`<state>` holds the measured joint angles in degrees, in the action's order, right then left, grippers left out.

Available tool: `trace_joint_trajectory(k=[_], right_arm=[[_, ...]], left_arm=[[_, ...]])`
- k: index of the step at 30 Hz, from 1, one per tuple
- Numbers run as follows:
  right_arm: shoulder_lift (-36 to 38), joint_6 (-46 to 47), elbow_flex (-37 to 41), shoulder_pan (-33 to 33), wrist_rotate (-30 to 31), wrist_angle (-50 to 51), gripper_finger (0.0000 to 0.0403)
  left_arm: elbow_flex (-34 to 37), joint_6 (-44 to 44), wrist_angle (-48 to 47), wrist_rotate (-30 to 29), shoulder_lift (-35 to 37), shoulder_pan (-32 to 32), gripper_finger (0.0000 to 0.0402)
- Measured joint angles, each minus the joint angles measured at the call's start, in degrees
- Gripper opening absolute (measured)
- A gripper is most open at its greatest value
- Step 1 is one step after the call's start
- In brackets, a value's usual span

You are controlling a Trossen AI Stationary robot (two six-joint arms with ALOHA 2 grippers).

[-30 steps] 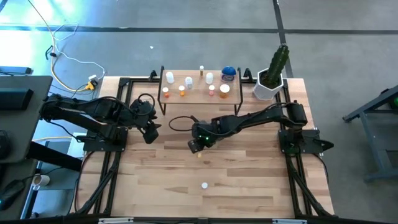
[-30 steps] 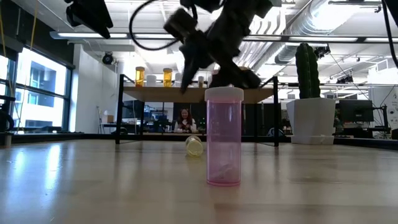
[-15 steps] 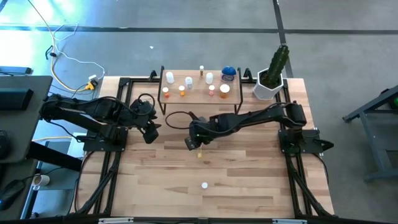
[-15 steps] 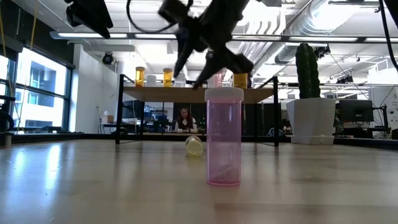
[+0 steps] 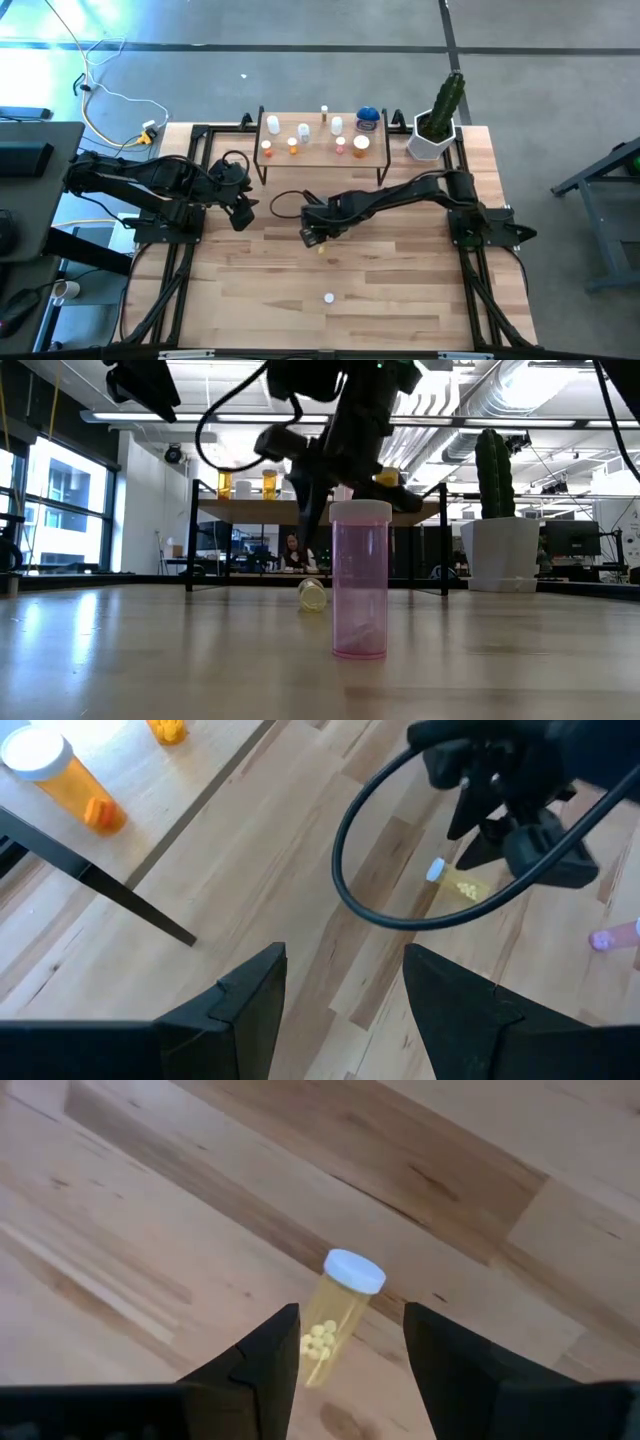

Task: Pick and place medicine bottles onto shelf by color
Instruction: Put the yellow pill bottle on the shelf

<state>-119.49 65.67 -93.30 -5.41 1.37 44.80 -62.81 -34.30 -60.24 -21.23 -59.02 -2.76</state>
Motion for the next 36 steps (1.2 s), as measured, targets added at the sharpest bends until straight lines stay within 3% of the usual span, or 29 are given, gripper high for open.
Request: trace_joint_trajectory(k=[18,30,36], right_arm=[[-6.4,-0.05,-0.11,0.07,-4.94,-3.52,0.0168],[-6.31,-4.93,-0.13,0.13,-5.03,-2.3,0.0064],[-4.68,-7.96,-1.21,-0.02,-3.07,-0.08,0.0058]], left_arm=[[0.0,0.02,0.04,-0.02,0.0,0.0,0.0192],[0.0,0.02,0.04,0.0,0.0,0.0,0.0192],[0.0,0.02,0.05,0.26,0.0,-0.01,0.0192]])
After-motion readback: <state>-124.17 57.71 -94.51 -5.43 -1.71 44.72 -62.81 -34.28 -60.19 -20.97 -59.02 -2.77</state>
